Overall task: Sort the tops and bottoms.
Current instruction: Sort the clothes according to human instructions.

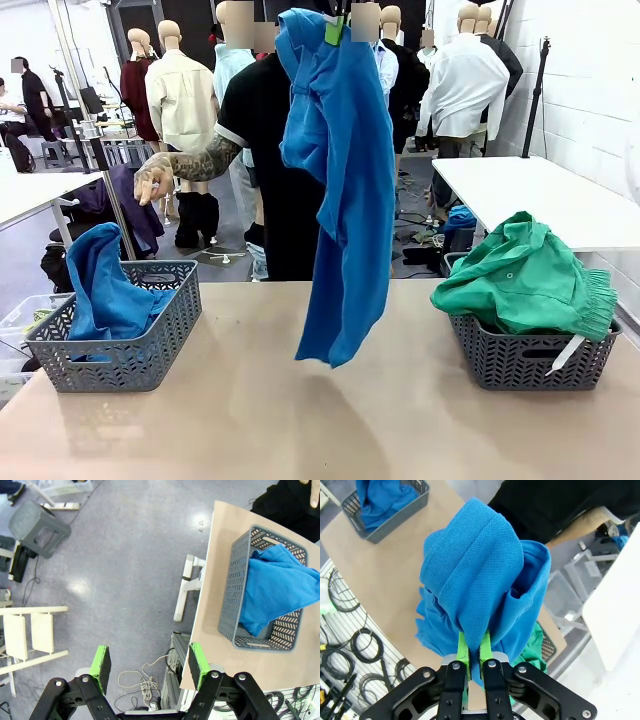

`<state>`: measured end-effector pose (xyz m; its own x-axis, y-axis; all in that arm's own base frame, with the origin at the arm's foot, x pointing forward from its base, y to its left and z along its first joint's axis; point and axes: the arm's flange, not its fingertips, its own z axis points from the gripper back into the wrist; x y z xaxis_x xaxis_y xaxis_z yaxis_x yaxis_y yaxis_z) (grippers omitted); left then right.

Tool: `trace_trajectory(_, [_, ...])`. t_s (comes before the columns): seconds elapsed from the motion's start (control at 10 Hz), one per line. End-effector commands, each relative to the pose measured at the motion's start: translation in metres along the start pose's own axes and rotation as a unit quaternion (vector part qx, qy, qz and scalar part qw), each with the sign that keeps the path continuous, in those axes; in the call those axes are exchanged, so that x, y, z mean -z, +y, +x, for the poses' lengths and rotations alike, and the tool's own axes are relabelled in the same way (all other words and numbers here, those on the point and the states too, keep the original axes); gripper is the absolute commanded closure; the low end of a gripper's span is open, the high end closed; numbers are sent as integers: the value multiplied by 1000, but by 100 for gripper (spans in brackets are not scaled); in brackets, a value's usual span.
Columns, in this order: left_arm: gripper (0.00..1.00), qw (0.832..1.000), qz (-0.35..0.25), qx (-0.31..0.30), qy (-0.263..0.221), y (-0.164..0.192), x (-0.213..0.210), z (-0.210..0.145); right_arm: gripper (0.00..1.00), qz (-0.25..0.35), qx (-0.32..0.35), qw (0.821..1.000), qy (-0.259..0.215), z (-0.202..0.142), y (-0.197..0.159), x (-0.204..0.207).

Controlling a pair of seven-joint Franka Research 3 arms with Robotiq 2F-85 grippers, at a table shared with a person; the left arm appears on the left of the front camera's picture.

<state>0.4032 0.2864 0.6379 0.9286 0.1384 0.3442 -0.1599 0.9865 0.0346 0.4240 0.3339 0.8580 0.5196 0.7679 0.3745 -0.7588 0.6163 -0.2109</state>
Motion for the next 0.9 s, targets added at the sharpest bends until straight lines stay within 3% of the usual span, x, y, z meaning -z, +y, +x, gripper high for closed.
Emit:
trace_trajectory(0.0, [19,1000,9,-3,2,-1,-1,-3,100,-5,1,1000,2,-2,2,-1])
trace_trajectory(0.4, [19,1000,9,-3,2,-1,-1,-3,100,0,0,1000,0,0,0,0])
trace_trajectory(0.5, [19,1000,9,-3,2,-1,-1,-3,100,-1,39,999,-20,40,-5,-3])
trace_trajectory(0.8, [19,1000,9,-3,2,-1,-1,-3,100,24,-18,996,-84,171,-6,-9])
